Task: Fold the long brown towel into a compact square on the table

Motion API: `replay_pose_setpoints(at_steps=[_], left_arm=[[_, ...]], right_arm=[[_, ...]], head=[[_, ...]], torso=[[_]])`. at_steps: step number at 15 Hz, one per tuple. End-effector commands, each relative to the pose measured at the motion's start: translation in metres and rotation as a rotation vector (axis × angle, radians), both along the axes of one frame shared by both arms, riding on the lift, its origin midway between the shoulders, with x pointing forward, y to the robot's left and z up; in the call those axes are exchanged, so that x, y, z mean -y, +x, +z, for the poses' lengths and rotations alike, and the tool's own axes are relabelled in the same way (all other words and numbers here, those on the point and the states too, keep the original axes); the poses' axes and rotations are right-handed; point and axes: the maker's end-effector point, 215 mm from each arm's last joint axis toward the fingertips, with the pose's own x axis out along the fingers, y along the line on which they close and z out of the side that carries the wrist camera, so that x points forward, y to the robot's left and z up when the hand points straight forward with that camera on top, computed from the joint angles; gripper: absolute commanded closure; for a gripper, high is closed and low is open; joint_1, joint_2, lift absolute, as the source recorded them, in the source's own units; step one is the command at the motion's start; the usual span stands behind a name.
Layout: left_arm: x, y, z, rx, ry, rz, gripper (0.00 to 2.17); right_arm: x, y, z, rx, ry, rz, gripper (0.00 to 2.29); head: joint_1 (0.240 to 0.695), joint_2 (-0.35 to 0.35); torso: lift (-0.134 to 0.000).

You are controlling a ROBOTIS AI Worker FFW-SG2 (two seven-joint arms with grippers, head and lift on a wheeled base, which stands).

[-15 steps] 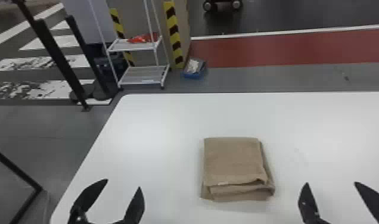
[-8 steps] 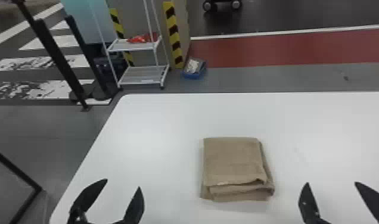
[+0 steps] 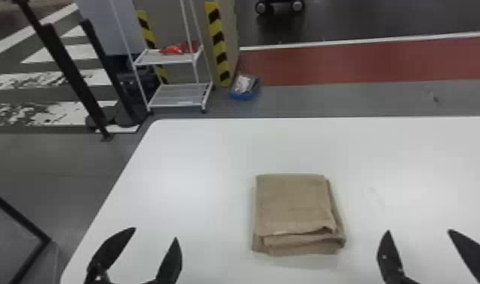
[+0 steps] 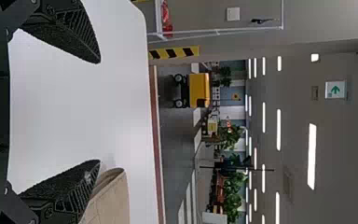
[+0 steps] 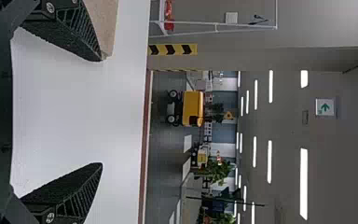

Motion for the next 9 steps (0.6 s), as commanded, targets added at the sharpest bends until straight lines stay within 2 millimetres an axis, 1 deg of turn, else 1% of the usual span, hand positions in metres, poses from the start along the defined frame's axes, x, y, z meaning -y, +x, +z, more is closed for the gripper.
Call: replay_pose_setpoints(at_steps=[1, 9], left_arm=[[-0.0001, -0.0003, -0.0008, -0.001, 0.000, 0.002, 0.13], [0.0001, -0.0005, -0.0036, -0.006, -0.003, 0.002, 0.13]], right_arm=[[-0.0001, 0.0001, 0.0002, 0.000, 0.002, -0.002, 0.09], [-0.0002, 0.0003, 0.0030, 0.009, 0.003, -0.001, 0.09]], head=[[0.695, 0.209], [0.695, 0.208]], torso=[[-0.123], [-0.123]])
